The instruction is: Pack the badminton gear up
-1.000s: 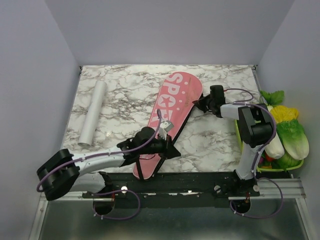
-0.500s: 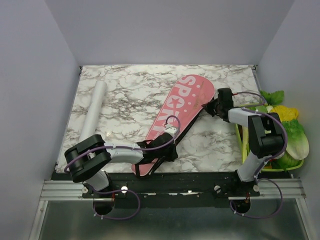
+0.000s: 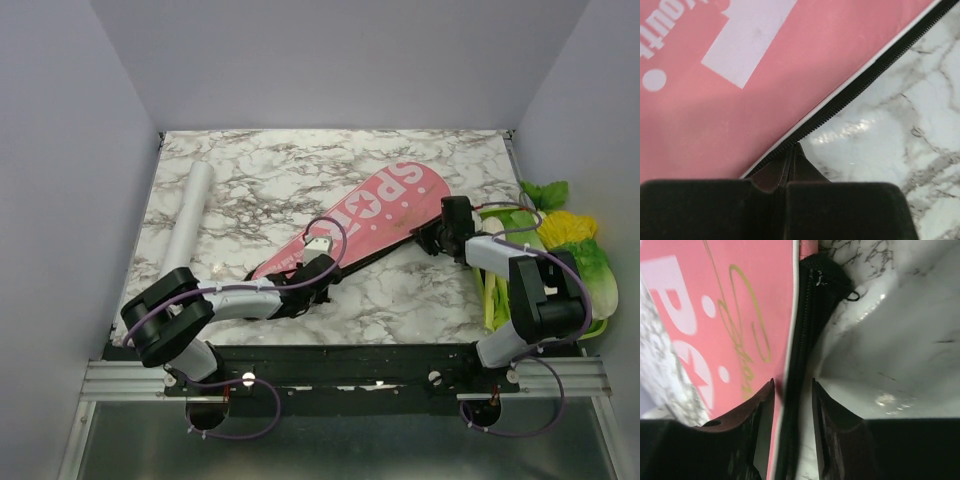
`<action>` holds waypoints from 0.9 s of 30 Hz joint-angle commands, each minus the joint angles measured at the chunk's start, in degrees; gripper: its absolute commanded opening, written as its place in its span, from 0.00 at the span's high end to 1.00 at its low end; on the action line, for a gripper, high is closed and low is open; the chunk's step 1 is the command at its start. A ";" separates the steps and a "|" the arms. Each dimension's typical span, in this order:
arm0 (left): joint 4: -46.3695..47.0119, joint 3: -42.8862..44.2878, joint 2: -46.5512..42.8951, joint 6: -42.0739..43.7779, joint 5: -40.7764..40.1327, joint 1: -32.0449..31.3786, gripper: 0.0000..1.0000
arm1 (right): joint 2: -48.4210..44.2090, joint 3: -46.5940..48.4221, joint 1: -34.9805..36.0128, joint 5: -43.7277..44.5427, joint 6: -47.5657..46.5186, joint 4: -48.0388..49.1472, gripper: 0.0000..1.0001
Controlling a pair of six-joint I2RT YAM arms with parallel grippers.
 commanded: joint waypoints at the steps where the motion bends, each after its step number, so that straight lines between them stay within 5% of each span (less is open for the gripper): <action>1: -2.41 -1.48 -2.01 2.60 -5.24 4.73 1.00 | -3.63 -3.41 -0.25 -0.72 -3.34 -3.71 0.50; 4: -1.70 -1.31 -2.62 4.44 -4.01 8.60 1.00 | -5.13 -4.29 -0.16 -1.78 -6.32 -4.76 0.40; 13: -0.73 -2.79 -7.01 6.73 -1.55 11.68 1.00 | -13.03 -5.26 -0.25 -7.85 -18.54 -11.78 0.33; 21: 1.44 -6.93 -22.20 4.88 8.28 11.33 1.00 | -16.12 3.33 -0.25 0.32 -35.41 -20.05 0.33; 27: -0.28 0.00 -20.14 7.43 14.27 11.33 0.99 | -9.80 7.92 -0.25 4.71 -39.47 -23.58 0.35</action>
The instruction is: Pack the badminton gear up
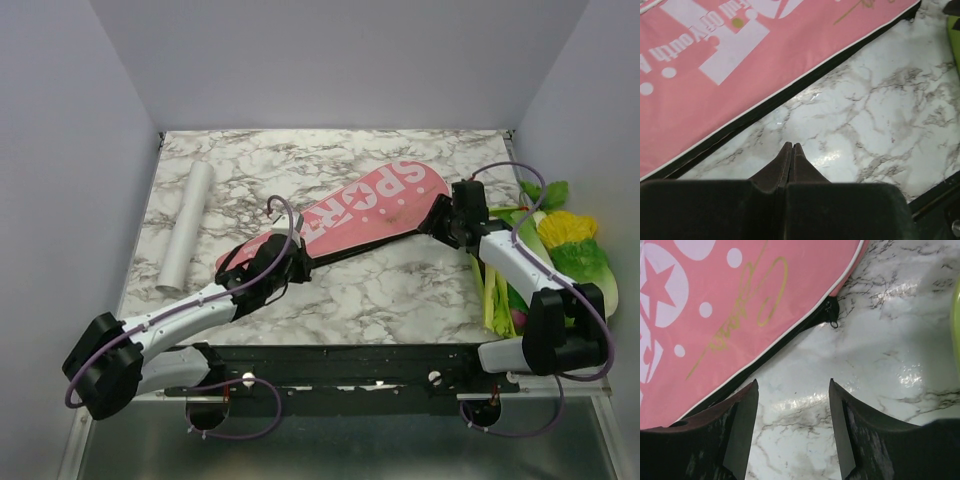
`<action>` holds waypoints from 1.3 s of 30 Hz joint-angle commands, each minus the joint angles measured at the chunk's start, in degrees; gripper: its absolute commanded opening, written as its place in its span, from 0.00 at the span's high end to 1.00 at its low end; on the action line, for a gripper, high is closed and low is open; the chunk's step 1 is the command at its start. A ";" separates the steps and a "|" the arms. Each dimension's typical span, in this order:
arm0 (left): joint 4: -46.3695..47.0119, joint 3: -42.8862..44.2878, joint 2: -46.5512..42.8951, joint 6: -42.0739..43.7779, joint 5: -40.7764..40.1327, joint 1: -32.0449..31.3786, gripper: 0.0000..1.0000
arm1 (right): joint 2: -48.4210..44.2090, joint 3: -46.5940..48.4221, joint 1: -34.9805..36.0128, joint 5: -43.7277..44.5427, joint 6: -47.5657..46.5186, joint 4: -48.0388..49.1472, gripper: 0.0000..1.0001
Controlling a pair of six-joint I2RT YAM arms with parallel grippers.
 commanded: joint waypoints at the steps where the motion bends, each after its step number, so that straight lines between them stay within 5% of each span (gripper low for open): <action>1: -0.45 7.00 4.49 2.88 6.27 -0.28 0.99 | 4.26 2.48 -0.25 6.45 -5.90 -4.69 0.35; 16: 0.43 28.02 36.56 6.06 11.28 3.41 1.00 | 9.54 7.75 -0.25 6.98 -9.59 -5.92 0.35; 30: 4.12 21.00 38.43 5.62 8.65 16.77 1.00 | 16.04 10.65 -0.25 4.08 -13.10 -4.52 0.36; 39: 6.67 16.95 37.28 4.30 10.49 19.59 1.00 | 19.47 12.94 -0.16 -3.55 -16.53 -3.20 0.42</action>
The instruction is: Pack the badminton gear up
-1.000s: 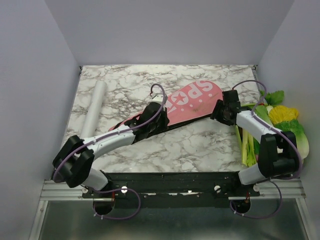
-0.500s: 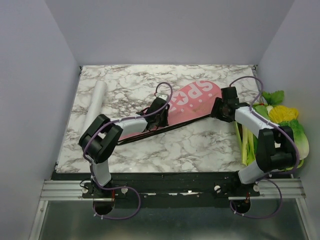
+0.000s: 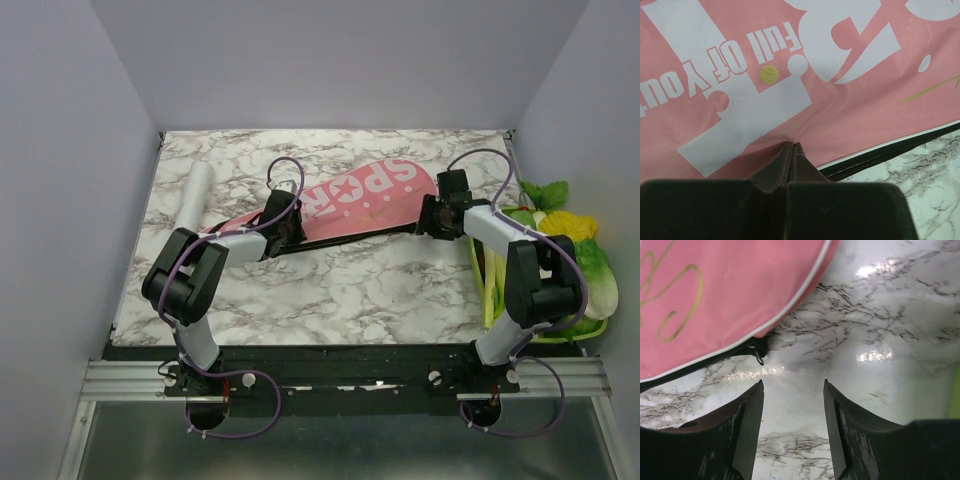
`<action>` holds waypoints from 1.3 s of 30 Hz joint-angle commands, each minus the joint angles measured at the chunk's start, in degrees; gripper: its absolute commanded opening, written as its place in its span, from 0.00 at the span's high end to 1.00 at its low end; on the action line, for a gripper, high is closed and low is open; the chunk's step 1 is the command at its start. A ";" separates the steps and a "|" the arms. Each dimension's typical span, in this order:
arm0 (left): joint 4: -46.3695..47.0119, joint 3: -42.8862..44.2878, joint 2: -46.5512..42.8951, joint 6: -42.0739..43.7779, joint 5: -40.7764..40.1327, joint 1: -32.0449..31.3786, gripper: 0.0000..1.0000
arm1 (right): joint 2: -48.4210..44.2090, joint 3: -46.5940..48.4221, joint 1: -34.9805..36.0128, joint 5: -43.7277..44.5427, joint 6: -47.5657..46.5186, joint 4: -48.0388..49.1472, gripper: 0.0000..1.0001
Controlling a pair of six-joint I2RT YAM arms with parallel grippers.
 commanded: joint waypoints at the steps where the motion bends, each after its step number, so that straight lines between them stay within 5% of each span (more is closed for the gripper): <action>1: -1.20 -2.40 0.26 -0.16 -0.04 0.53 1.00 | 2.25 2.41 0.18 -6.97 -2.78 1.43 0.43; 11: -0.05 -3.71 -0.44 -0.16 1.19 0.53 1.00 | 5.76 4.51 1.95 -7.59 -1.73 1.88 0.46; 18: 0.03 -4.33 -1.15 0.28 1.45 0.53 1.00 | 9.37 6.98 2.12 -6.63 -1.29 0.91 0.64; 39: -0.23 -4.15 -1.93 0.46 1.72 0.53 1.00 | 11.04 9.61 3.09 -4.43 -1.64 -1.64 0.85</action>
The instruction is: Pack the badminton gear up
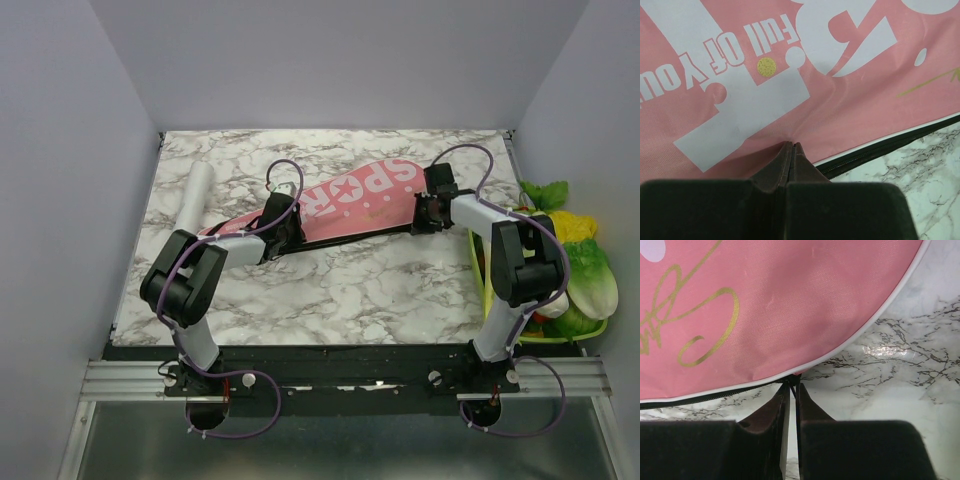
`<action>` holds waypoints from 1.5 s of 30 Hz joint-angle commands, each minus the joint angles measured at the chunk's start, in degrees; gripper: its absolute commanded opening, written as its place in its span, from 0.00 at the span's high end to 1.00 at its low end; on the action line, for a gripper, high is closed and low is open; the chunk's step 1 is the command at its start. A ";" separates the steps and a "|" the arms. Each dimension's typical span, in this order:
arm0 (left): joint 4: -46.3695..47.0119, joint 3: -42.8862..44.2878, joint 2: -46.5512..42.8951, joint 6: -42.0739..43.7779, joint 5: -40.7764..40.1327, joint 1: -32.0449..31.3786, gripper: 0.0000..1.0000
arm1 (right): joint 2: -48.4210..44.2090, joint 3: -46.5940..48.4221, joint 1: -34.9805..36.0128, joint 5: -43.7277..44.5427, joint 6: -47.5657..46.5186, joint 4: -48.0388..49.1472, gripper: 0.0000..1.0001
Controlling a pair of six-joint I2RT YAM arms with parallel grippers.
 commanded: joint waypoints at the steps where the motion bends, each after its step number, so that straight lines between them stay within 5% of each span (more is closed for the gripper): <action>1: -3.46 -1.62 -0.91 0.74 0.93 0.22 1.00 | 1.12 1.94 0.71 1.56 0.00 -1.60 0.85; 7: -3.03 -2.06 -1.00 0.83 1.02 0.22 1.00 | 1.47 2.47 1.41 1.65 0.79 -2.48 0.99; 28: -1.36 -2.41 -0.82 0.39 4.79 0.22 1.00 | 8.23 10.90 18.10 -8.62 10.10 -3.27 0.99; 45: -1.88 -1.44 -2.84 0.91 6.47 -1.36 1.00 | 18.52 16.45 33.40 -23.06 24.06 9.04 0.99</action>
